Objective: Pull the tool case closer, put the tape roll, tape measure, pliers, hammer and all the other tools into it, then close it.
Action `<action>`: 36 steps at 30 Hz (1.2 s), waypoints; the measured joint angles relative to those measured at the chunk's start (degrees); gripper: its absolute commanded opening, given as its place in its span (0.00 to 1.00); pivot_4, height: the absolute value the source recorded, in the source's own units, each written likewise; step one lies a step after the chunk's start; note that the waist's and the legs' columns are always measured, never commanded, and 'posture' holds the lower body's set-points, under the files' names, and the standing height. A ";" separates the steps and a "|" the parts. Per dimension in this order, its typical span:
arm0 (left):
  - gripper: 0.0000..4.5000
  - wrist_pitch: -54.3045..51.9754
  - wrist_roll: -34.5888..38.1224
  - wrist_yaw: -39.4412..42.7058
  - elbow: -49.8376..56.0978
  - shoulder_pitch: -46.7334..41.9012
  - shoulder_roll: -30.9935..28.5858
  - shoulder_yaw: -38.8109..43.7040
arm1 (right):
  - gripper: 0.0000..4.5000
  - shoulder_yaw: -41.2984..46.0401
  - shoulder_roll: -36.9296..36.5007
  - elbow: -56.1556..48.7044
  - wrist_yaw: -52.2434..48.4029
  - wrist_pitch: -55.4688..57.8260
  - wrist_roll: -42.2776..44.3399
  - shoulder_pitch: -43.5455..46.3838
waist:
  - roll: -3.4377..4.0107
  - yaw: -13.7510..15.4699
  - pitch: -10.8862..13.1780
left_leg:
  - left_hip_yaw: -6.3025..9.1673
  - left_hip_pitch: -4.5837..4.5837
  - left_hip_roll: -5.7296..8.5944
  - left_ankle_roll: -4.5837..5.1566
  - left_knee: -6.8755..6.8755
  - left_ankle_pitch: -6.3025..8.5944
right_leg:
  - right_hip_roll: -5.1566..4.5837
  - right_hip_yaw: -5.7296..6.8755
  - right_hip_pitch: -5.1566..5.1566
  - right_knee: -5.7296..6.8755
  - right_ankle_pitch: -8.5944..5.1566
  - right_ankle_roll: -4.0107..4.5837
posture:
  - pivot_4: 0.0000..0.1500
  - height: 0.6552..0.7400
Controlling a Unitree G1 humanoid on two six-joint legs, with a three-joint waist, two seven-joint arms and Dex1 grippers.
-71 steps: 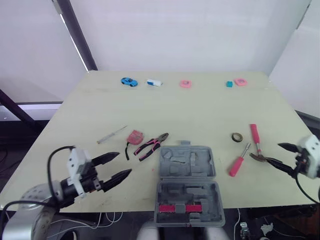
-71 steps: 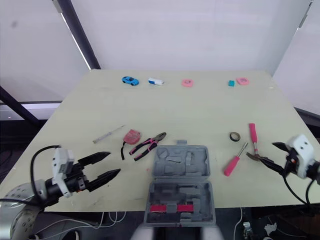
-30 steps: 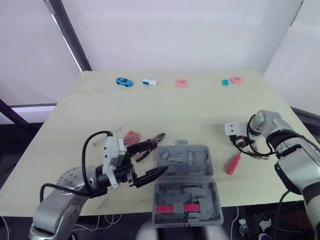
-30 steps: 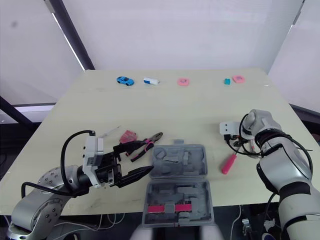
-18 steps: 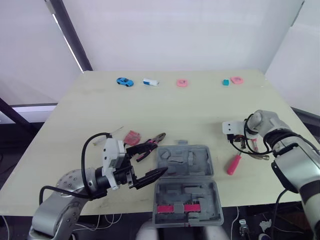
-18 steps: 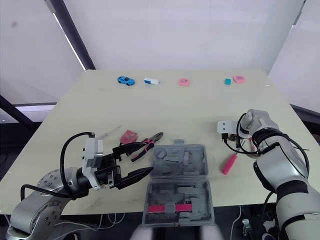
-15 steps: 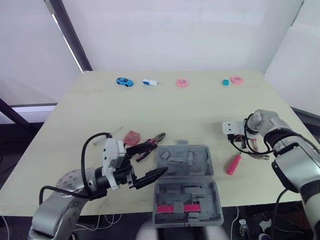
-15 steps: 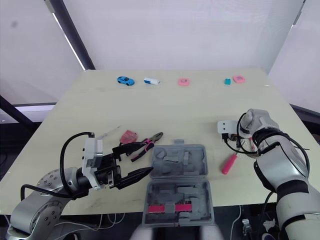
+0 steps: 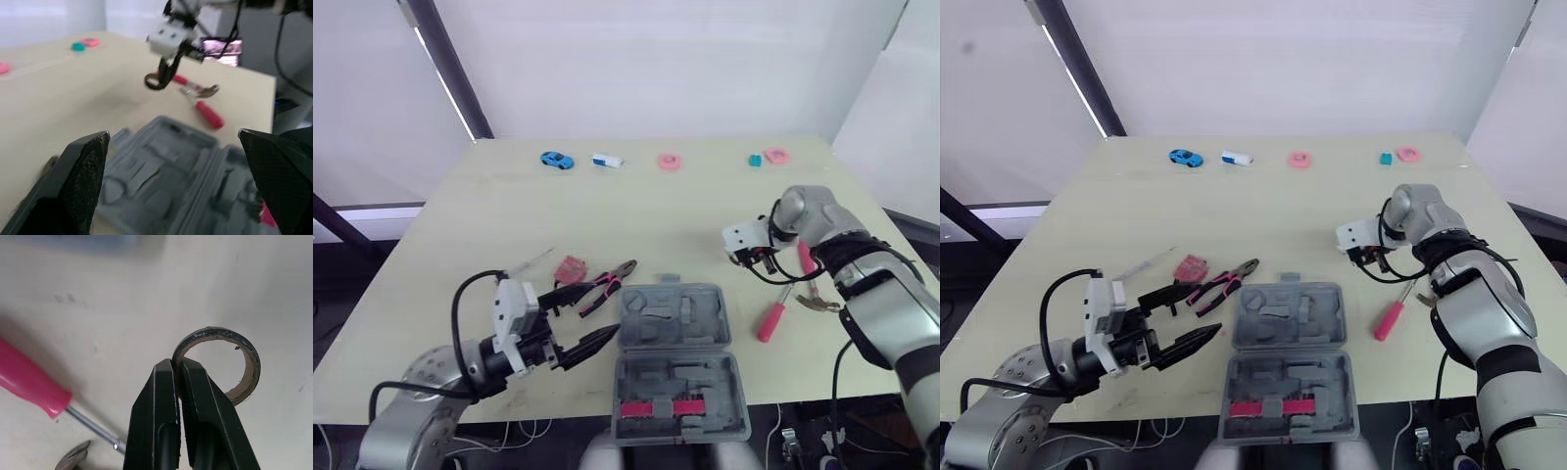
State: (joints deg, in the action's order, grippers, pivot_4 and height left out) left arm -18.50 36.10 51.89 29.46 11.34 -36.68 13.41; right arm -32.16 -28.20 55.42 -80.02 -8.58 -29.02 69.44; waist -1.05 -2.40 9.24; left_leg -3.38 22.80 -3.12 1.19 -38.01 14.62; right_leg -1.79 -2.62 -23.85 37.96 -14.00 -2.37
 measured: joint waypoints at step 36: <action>1.00 5.12 -0.47 -5.52 -0.66 14.32 5.07 10.88 | 0.01 -12.17 27.01 -12.79 2.08 12.83 -1.97 -0.37 | -0.04 -0.05 0.00 | 0.14 0.06 -0.01 -0.05 -0.03 0.00 | -0.09 0.27 -0.02 0.02 -0.07 0.24 | 1.00 1.00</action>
State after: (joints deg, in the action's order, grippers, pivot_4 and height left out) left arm -13.38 35.63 46.37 28.80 25.67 -31.61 24.29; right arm -44.33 -1.19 42.64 -77.94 4.25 -30.99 69.07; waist -1.08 -2.45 9.24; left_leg -3.24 22.86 -3.13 1.14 -38.04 14.62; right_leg -1.88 -2.35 -23.87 37.97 -14.07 -2.12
